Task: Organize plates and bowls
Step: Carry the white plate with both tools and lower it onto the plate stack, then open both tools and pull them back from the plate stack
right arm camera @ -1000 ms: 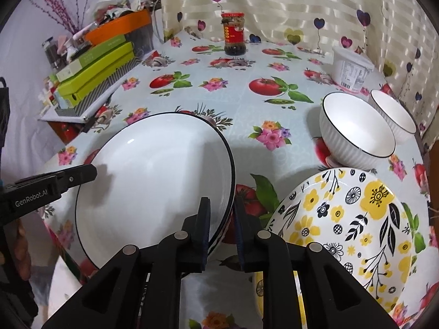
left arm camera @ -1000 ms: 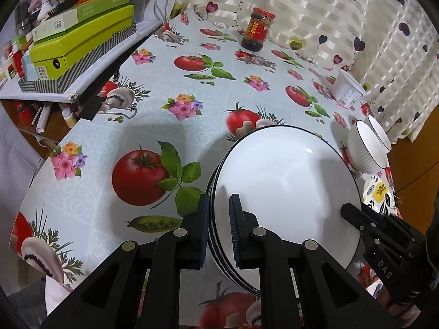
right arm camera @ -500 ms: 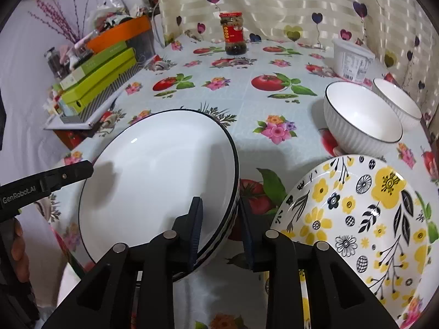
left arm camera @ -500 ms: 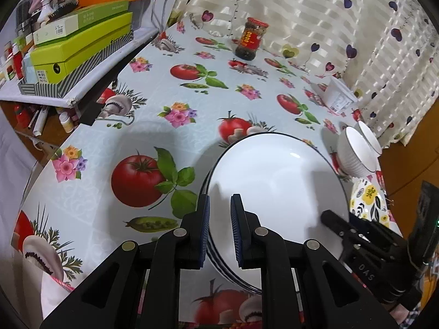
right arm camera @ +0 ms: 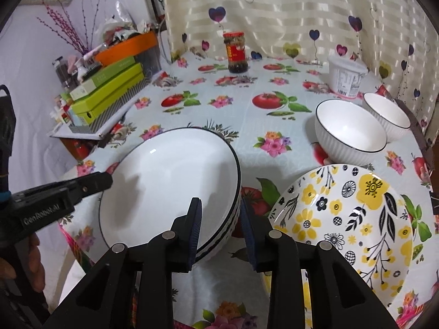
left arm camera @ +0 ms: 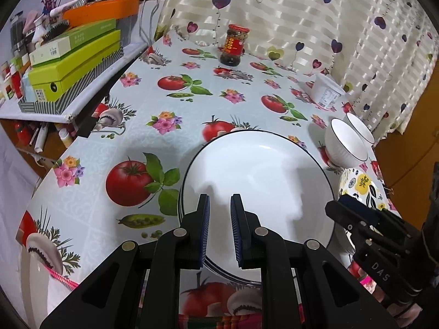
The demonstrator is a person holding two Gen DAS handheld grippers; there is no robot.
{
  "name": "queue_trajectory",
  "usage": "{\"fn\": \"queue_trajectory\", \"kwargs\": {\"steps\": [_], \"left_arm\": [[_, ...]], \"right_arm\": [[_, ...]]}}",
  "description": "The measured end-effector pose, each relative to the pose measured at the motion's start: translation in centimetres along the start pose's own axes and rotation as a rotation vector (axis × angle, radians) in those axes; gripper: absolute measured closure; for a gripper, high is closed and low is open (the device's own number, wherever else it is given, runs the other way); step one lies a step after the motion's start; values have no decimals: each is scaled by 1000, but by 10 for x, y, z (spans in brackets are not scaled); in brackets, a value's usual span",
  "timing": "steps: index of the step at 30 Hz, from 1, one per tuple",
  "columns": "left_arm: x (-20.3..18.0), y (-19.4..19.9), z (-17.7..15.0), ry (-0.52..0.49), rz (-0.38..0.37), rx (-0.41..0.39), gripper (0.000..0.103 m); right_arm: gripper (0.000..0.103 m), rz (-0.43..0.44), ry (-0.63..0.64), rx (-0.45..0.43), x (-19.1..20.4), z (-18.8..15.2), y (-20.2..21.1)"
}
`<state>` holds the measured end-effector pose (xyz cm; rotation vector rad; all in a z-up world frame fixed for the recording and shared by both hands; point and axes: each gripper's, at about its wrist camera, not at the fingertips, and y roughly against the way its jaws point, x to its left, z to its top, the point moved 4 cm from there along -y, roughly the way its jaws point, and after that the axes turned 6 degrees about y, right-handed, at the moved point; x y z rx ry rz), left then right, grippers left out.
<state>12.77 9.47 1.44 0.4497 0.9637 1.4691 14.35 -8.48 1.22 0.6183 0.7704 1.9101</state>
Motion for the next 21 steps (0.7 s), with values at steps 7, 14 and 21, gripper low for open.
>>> {"fn": "queue_trajectory", "kwargs": {"steps": [7,14,21], "left_arm": [[-13,10,-9,-39,5,-40,87],[-22,14,-16,-67,18,-58,87],[-27,18,-24,-90,39,-89,87]], "right_arm": [[67,-12,-18,-12,-5,-6,10],[63,-25,-27,-24,-5,-13,19],[61,-37,-24,-34,-4,-17,23]]}}
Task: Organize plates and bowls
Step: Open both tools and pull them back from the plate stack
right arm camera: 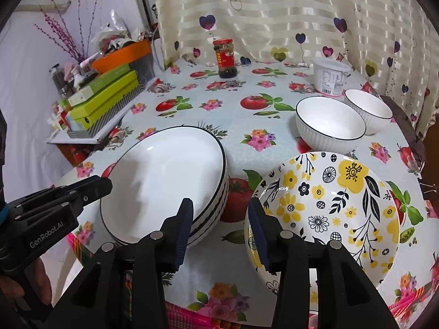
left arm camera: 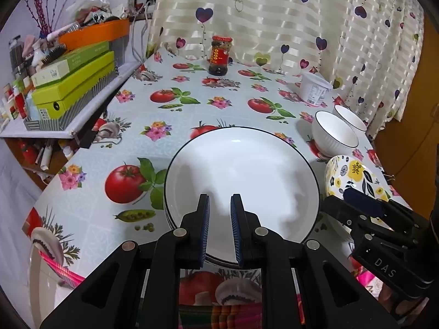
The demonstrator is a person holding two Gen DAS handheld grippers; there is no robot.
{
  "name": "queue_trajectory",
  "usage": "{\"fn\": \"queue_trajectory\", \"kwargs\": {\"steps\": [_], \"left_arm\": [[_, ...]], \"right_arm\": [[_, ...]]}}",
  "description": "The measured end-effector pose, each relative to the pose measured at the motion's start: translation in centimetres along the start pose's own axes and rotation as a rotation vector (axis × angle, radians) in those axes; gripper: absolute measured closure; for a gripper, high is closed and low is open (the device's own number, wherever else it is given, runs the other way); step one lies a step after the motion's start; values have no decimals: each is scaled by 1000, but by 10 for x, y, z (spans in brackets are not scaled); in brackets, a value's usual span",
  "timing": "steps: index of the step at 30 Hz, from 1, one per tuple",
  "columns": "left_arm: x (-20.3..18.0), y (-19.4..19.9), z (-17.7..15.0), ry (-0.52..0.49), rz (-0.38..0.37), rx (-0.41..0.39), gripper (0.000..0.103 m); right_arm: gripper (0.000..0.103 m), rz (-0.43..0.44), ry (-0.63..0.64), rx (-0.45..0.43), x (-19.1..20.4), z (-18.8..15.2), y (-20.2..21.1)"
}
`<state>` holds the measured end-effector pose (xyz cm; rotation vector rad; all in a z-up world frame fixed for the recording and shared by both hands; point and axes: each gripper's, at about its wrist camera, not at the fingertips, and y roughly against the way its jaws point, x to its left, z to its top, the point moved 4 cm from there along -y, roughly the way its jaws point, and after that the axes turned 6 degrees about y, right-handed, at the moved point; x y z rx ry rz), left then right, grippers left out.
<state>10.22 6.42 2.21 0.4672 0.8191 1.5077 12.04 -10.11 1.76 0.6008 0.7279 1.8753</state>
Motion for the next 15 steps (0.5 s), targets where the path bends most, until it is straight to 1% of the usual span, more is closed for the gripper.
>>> {"fn": "queue_trajectory", "kwargs": {"steps": [2,5,8,15], "left_arm": [[-4,2,-2,-23,13,-17,87],[-7,4,-4,-23,-7,-16,87],[-10,6,-6,-34,0,-27,87],[-16,6,-12,-45,-19,-24,87]], "right_arm": [[60,-8,6,-6,-1,-1,2],[56,-18,4,-20,-4,-2,6],[54,-19,-3,-25,-5,-4,8],[48,-37,-4,-41,-9,-6,13]]}}
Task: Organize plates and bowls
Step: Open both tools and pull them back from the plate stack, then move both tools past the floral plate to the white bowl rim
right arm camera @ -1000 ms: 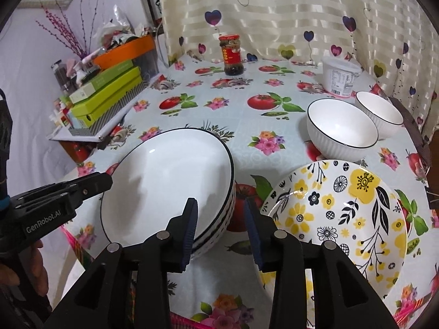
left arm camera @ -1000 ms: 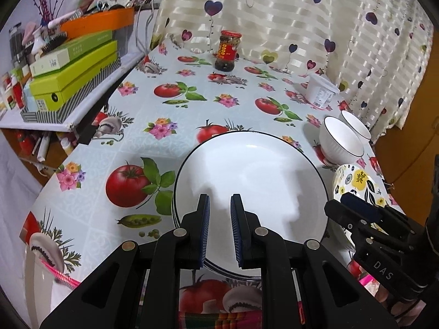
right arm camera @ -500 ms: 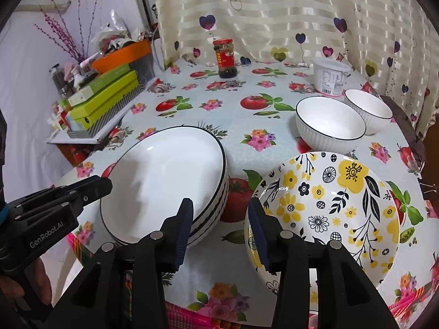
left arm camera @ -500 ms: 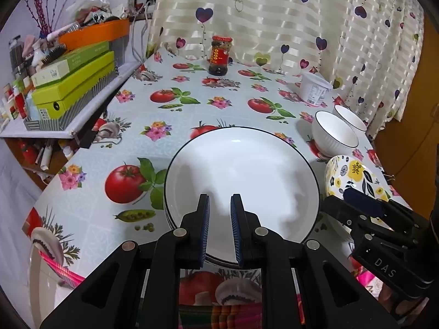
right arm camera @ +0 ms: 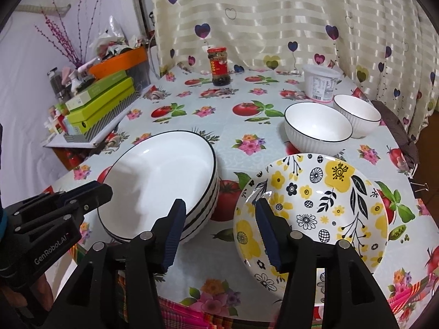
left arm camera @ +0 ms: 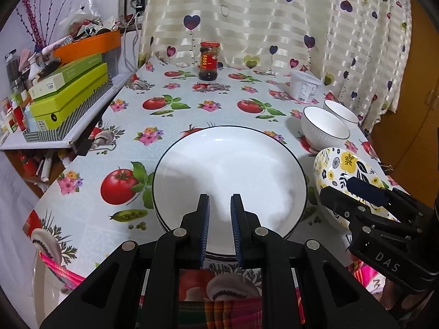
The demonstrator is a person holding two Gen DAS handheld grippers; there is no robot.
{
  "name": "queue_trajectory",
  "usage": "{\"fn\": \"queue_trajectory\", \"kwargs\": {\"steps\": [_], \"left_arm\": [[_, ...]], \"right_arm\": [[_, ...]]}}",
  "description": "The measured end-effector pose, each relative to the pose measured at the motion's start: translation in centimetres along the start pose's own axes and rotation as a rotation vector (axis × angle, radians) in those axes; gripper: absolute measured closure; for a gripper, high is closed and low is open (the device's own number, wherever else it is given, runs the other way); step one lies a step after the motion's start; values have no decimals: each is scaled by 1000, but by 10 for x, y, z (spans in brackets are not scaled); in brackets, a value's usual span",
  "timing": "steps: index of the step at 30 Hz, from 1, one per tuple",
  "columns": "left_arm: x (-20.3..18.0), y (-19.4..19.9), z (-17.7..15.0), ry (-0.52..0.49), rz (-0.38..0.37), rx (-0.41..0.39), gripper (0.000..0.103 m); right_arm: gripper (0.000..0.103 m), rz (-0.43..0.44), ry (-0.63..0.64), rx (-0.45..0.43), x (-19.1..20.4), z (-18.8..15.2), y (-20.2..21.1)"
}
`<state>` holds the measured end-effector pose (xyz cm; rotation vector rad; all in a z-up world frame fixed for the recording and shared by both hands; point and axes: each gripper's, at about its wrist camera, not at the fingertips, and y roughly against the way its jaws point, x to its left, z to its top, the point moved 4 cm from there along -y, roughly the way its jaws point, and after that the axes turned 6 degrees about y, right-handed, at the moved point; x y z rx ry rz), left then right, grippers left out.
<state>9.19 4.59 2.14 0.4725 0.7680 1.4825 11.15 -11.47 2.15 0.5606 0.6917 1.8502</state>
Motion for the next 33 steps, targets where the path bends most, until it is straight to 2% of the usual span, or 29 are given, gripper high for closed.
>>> {"fn": "queue_trajectory", "kwargs": {"steps": [6,13,21,27,33], "left_arm": [[-7,1,-1,-5,-38,1,87],[-28,-5,-4,-26,-104,21,87],[-62,-11,0,-80,-162,38,87],[-94,-22,-1,-137,-213,70,87],[-114,-34,-2,-150,-231,102,87]], "right_arm": [[41,-12,-16,-24,-10,-2,9],[40,-61,-62,-53,-36,-7,25],[40,-188,-119,-82,-88,-18,45],[40,-309,-186,-46,-138,-35,46],[40,-283,-239,15,-163,-49,31]]}}
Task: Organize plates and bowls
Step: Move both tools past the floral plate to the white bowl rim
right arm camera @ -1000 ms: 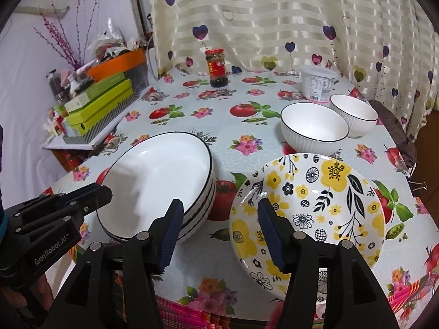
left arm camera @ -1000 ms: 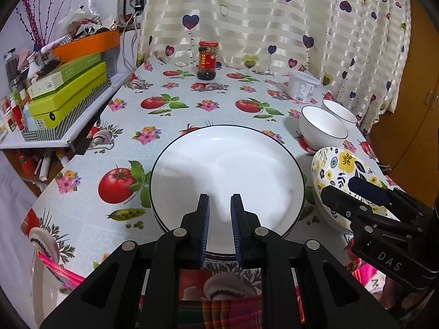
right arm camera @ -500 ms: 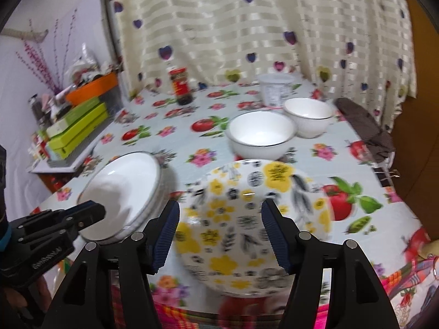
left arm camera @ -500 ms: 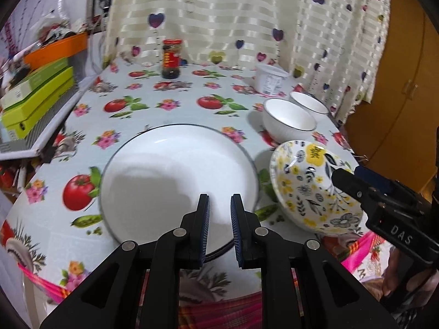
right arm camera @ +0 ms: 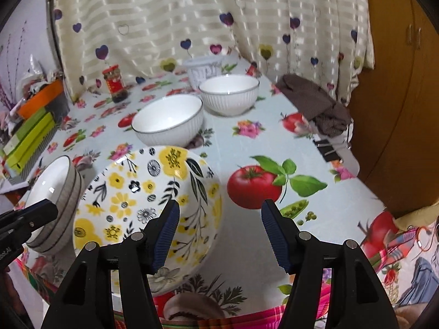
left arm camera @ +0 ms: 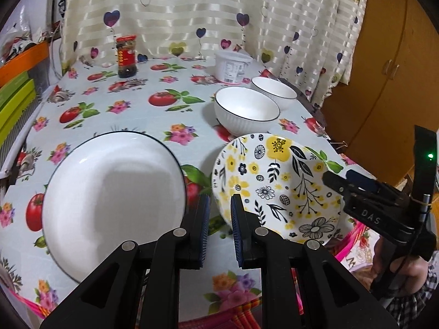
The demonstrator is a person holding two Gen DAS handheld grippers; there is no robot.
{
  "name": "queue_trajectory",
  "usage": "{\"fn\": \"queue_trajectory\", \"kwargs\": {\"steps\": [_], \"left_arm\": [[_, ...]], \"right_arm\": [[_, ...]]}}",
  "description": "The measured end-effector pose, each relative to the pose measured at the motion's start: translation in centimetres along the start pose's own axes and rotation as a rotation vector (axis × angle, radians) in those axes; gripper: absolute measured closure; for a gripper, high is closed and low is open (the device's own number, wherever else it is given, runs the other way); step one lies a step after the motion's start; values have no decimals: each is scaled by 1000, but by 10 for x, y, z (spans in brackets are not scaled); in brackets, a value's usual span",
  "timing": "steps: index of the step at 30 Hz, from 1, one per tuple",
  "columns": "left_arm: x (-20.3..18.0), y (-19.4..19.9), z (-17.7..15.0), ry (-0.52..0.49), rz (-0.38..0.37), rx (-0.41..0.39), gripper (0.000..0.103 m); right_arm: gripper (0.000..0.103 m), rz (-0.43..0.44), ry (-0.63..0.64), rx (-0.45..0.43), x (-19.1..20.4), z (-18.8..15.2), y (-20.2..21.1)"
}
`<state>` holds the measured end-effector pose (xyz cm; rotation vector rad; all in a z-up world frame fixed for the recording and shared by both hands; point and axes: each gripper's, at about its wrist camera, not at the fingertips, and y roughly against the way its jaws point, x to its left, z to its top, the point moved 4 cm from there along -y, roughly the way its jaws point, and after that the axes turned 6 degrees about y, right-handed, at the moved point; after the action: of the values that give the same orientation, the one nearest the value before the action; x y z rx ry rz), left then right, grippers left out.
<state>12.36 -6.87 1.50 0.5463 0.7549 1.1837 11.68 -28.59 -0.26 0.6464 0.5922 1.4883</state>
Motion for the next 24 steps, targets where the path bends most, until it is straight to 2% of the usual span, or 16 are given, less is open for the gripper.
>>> {"fn": "queue_trajectory", "kwargs": {"steps": [6,9,11,16,24], "left_arm": [[-5,-10,4,4,8,16,87],[-8,-14,6,2,10,20,87],[-10,-18,7,3,13,26,87],[-14,-27,8,2,18,43,87],[-20,-36,13,-2,24,54,87]], "right_arm": [[43,62,-50,56,-6,-3,-20],[68,79,-75,81,-10,-6,-29],[72,117,-95,85,-11,-7,-32],[92,134,-47,49,-4,-3,-31],[92,103,-92,38,-29,0,-32]]}}
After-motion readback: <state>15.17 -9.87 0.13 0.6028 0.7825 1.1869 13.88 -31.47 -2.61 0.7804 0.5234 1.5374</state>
